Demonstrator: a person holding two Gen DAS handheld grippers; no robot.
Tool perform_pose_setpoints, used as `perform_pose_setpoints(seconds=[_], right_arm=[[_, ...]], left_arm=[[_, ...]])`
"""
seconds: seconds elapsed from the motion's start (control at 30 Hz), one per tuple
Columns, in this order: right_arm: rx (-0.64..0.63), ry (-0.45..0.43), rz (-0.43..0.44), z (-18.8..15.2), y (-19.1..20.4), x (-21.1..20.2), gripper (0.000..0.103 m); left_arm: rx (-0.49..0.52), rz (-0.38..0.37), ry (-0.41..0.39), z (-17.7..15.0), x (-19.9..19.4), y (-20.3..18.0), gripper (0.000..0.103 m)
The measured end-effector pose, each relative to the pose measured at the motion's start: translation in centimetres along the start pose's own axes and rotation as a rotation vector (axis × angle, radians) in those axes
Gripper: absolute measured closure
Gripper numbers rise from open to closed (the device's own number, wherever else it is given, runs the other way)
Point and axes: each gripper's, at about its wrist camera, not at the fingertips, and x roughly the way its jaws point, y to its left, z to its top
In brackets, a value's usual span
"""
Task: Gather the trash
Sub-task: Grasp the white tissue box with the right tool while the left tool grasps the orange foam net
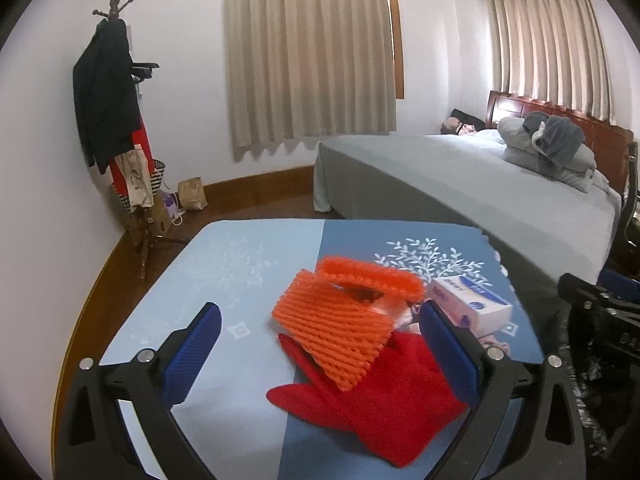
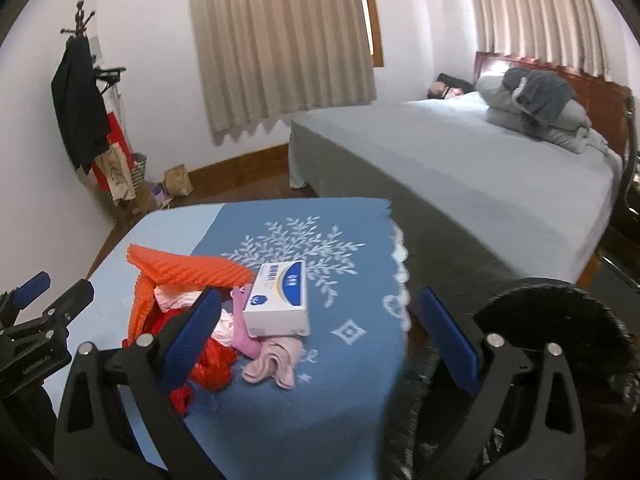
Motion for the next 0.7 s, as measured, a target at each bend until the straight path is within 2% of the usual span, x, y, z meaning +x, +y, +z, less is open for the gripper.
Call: perform_pose_setpoints(seconds=[0.17,0.53,0.7], right_arm=[[-0.019,0.05,0.014,-0.2,1.0,3.4,0.021],[-0.061,0.134,0.015,-1.1,2.7,8.6,0.021],[-0.071,0.166,0.019,-1.4,2.7,9.9,0.033]], left_arm=[[-0.001,-0.001,0.016,-0.1,1.8,0.6,0.007],[-0.015,-0.002,0.048,0.2,3.9,1.6,0.007],[-0.021,-0.024,0.048,0.7,4.5,1.6,0.007]])
